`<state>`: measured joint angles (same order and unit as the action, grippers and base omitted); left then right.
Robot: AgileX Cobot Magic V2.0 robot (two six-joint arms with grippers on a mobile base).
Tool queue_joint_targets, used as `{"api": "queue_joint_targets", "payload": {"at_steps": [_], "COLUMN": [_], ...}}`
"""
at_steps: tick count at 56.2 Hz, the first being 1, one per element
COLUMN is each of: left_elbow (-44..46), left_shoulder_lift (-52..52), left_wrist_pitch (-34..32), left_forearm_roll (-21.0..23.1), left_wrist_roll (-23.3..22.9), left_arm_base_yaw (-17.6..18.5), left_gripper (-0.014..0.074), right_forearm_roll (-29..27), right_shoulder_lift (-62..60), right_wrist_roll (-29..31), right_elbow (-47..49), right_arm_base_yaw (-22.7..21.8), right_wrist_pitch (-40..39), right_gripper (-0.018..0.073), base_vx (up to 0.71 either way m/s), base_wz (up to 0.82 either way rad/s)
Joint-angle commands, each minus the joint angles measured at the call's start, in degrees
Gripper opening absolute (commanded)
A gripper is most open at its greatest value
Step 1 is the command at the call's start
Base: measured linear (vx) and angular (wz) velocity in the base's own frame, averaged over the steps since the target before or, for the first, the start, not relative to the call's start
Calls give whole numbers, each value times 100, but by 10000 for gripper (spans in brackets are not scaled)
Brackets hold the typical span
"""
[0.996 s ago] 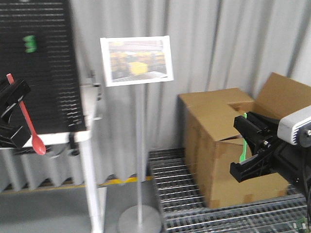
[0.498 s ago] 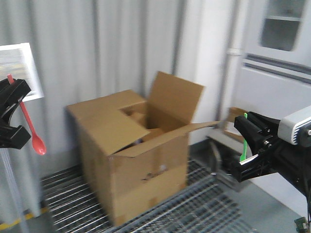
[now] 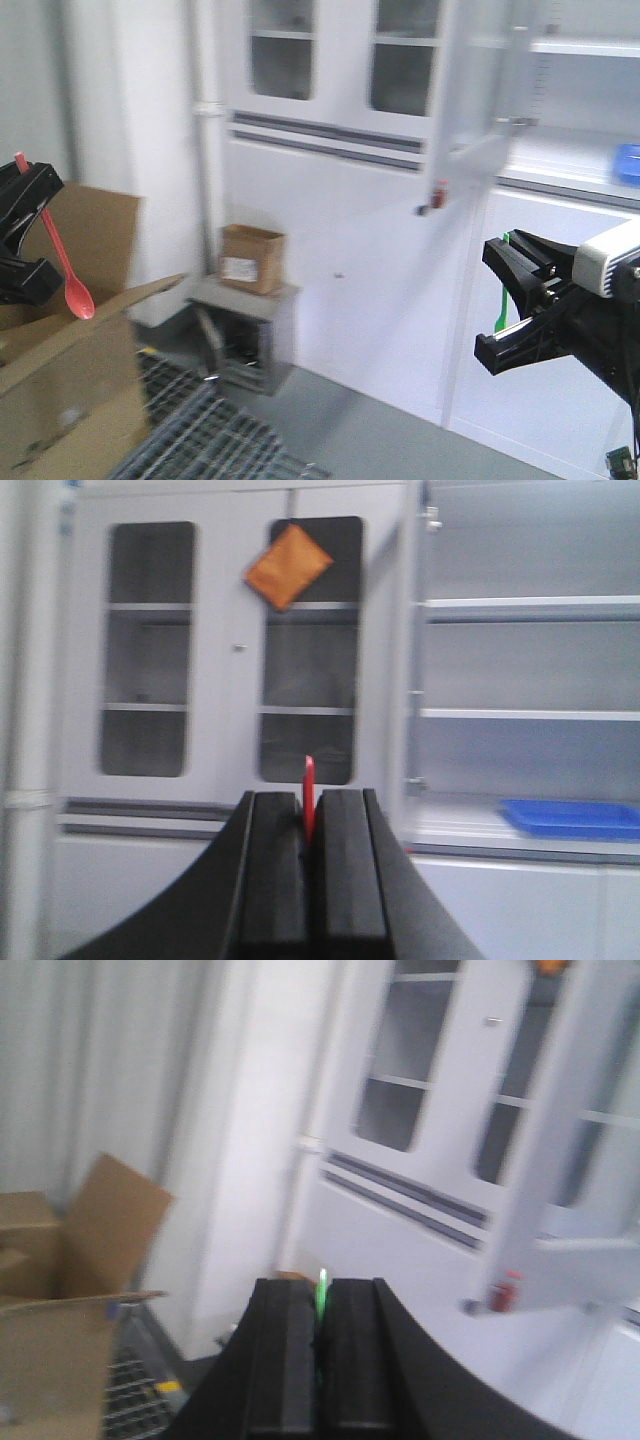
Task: Sort red and green spoons into left cabinet
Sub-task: 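Turn and drive the base toward the white cabinet, then approach the blue tray on the cabinet shelf with both spoons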
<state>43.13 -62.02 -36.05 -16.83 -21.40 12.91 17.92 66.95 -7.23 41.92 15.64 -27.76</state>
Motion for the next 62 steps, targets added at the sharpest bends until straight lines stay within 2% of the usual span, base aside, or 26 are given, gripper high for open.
{"api": "queue_joint_targets", "payload": {"at_steps": [1,37,62], "left_elbow": [177,177,177], "left_shoulder_lift": [98,98,98], "left_wrist_pitch": [-375,-375,-375], "left_forearm_roll": [103,103,103], "left_wrist_roll": [6,6,6], "left_arm_base_yaw": [27,27,27], "left_gripper": [-6,-6,-6], "right_forearm_roll": [-35,-35,-36], "right_shoulder_lift": [-132,-132,-132], "right_wrist_roll": [-7,-7,-7], "right_elbow": [153,153,153], "right_arm_base_yaw": [-13,-13,-13], "right_wrist_pitch": [-437,-437,-443], "right_gripper": [-9,-9,-9], "base_vx": [22,23,29], "base_wz": [-86,-81,-38]}}
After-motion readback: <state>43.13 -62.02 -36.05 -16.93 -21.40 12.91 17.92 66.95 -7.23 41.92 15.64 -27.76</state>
